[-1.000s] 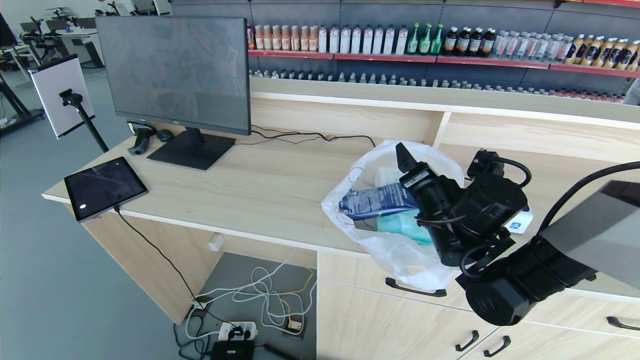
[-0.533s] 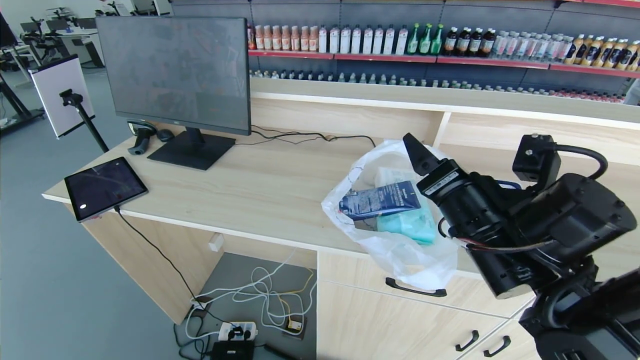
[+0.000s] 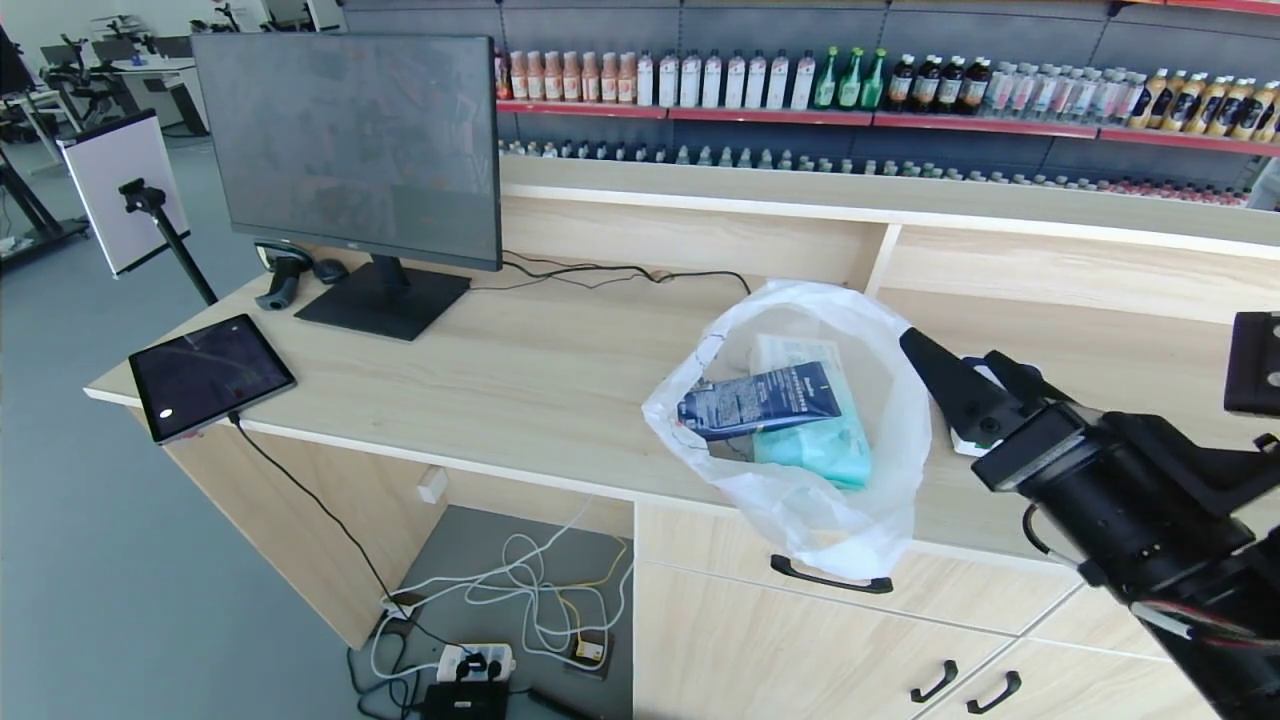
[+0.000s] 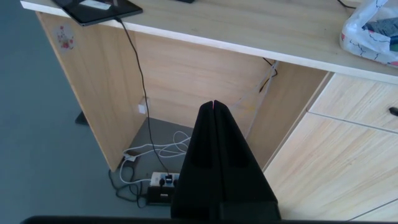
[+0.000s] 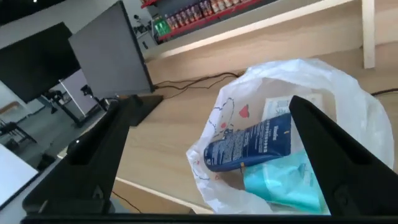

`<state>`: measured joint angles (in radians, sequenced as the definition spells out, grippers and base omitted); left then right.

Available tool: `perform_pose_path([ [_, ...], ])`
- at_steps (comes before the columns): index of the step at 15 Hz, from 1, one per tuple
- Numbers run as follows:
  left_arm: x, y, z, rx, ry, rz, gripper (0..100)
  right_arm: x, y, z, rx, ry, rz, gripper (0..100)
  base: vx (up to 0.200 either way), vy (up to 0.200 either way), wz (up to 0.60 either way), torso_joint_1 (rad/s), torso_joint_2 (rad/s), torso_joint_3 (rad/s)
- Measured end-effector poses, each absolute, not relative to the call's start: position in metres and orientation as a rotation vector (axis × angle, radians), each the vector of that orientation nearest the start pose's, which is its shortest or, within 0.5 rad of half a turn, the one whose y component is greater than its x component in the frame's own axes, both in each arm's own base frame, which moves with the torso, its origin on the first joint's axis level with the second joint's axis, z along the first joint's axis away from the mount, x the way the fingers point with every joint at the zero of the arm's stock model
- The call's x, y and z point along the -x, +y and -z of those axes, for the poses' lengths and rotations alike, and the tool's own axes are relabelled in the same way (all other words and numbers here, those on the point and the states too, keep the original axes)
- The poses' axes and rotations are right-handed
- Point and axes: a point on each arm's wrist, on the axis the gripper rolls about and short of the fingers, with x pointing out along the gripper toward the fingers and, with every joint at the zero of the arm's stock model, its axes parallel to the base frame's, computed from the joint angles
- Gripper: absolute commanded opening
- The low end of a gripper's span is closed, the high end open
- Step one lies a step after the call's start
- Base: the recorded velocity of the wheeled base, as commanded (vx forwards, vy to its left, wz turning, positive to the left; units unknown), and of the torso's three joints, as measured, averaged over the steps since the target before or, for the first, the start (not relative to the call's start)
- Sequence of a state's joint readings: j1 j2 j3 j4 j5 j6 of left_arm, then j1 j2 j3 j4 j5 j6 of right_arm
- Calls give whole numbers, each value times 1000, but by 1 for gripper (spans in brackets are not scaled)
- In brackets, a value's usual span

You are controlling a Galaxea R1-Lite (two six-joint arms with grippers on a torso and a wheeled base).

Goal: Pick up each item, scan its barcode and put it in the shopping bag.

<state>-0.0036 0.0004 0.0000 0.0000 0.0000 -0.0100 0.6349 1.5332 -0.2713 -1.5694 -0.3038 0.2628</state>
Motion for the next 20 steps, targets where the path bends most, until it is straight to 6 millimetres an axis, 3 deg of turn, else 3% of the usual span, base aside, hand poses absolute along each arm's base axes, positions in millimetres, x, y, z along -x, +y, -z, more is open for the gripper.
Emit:
perform_pose_path([
  [4,23,0,-75,11,0,3,0,-133,94,-159,-188,-147,-508,100,0,0,0,0,0,0],
  [8,23,0,-75,10,0,4,0,-122,91,-152,-108,-117,-606,100,0,0,0,0,0,0],
  [13,23,0,-75,9,0,3,0,-105,81,-122,56,205,-672,100,0,0,0,0,0,0],
  [17,23,0,-75,8,0,3,0,-73,62,-104,172,400,-714,100,0,0,0,0,0,0],
  [20,23,0,-75,8,0,4,0,-50,44,-96,218,449,-727,100,0,0,0,0,0,0],
])
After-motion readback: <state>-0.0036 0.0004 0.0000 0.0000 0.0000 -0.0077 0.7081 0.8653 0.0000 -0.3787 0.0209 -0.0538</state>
